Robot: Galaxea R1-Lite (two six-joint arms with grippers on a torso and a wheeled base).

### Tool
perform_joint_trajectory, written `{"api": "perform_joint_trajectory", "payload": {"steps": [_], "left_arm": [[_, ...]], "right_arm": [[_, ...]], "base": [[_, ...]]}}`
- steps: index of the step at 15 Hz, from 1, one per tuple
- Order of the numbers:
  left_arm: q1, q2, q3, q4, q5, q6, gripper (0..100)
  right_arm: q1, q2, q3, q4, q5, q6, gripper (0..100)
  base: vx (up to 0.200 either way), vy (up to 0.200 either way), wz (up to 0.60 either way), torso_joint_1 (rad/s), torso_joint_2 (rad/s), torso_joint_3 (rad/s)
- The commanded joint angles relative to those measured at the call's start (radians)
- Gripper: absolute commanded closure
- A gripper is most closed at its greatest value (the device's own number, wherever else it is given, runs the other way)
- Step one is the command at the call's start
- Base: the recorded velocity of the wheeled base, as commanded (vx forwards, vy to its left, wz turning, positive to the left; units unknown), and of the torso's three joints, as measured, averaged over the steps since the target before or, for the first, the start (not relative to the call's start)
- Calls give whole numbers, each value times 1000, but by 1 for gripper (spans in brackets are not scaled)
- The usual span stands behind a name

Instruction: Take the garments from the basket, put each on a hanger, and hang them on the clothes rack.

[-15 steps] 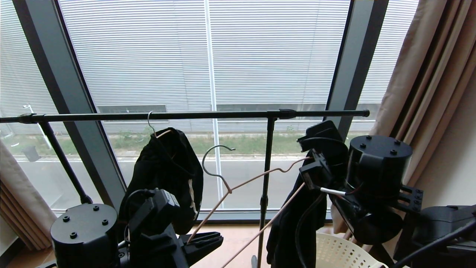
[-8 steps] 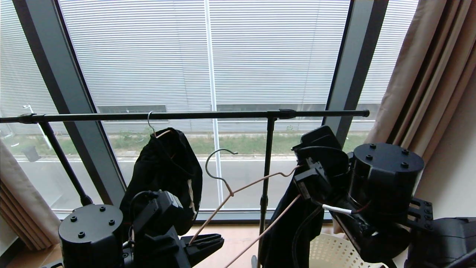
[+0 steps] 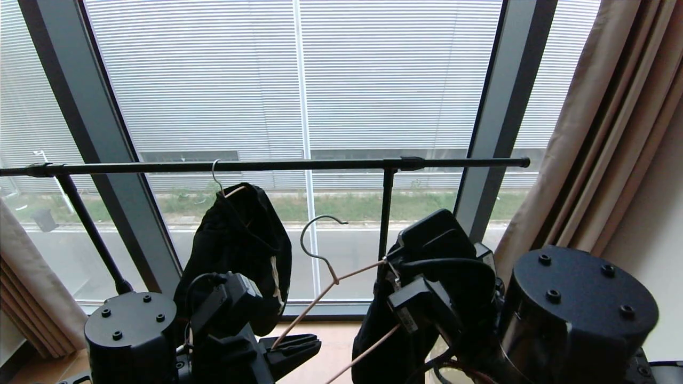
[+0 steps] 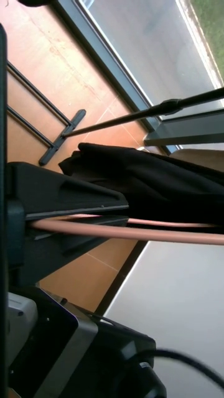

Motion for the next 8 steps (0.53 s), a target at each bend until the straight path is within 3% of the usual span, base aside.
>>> {"api": "perform_joint_trajectory", "payload": {"steps": [1, 8], "left_arm": [[0, 1, 1, -8, 0, -1, 100], [0, 15, 1, -11, 2, 0, 100]], "right_arm": [[48, -3, -6, -20, -1, 0, 100], [110, 23, 8, -163, 2, 9, 100]], "base": [[0, 0, 0, 0, 0, 0], [0, 0, 0, 0, 0, 0]]}}
